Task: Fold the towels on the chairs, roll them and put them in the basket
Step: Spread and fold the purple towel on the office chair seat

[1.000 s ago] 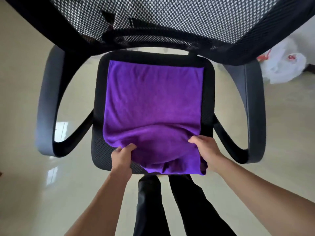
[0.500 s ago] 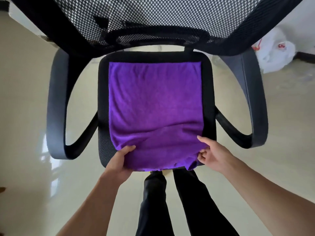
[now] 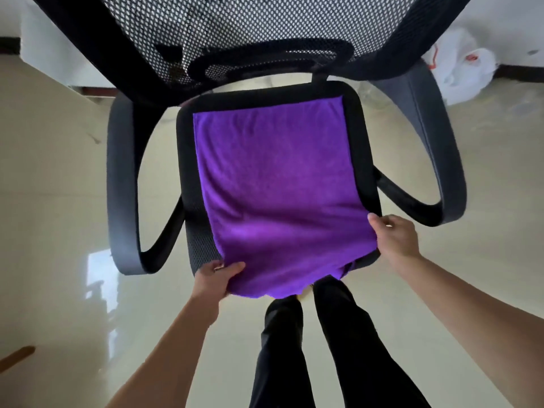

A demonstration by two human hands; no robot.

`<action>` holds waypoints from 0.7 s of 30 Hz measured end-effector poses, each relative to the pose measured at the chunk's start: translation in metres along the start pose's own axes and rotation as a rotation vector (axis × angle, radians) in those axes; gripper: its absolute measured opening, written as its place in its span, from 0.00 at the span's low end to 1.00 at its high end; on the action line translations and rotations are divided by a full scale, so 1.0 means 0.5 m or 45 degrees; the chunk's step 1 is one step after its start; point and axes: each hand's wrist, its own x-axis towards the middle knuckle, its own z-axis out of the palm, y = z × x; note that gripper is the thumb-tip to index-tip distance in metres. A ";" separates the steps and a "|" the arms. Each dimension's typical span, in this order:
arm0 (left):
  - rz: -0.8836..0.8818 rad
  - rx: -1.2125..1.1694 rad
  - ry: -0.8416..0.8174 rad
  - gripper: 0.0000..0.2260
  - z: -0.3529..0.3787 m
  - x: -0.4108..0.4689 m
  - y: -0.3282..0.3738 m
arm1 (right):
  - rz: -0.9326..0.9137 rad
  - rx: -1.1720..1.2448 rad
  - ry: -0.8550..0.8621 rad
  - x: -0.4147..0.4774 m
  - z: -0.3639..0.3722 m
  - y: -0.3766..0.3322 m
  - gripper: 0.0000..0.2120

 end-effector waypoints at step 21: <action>-0.133 -0.104 0.088 0.07 0.034 0.058 0.055 | -0.137 -0.150 -0.244 -0.014 0.069 -0.056 0.17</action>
